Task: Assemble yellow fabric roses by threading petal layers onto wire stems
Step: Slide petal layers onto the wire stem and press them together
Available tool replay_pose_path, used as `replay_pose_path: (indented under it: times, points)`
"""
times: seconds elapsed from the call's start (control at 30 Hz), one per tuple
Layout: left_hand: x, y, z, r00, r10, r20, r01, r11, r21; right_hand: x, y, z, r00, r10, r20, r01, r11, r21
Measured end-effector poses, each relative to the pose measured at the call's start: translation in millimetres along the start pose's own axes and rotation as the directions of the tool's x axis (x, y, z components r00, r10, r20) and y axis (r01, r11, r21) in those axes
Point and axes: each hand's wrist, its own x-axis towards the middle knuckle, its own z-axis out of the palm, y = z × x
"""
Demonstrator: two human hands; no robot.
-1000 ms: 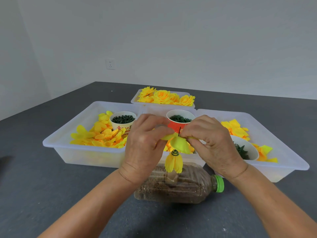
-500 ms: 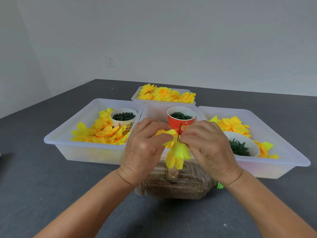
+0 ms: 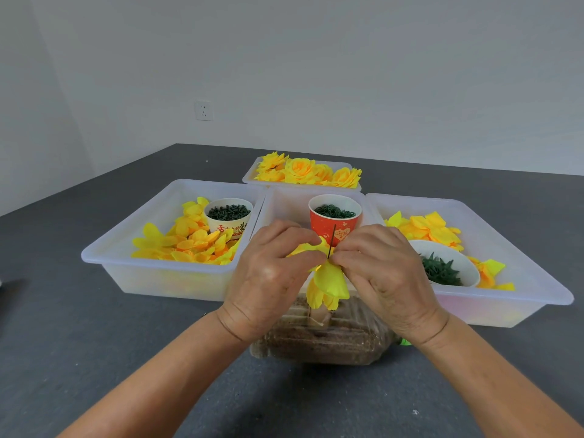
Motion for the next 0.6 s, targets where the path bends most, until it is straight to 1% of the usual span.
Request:
replay_pose_path:
  times: [0.2,0.37,0.6]
  points:
    - [-4.5,0.5,4.0,0.998,0.061,0.029,-0.063,0.997,0.048,-5.7,-1.0,1.3,0.998,-0.034,0.055,0.035,0.999,-0.011]
    - [-10.5,-3.0,5.8,0.997,0.068,0.019,-0.070,0.995,0.072,-9.4,-2.1,2.6,0.998,-0.032,0.055,0.034,0.999,-0.029]
    - [-14.6,-5.7,9.9,0.997,0.074,0.009,-0.075,0.997,0.035,-9.9,-4.2,4.5,0.999,-0.028,0.034,0.028,1.000,-0.004]
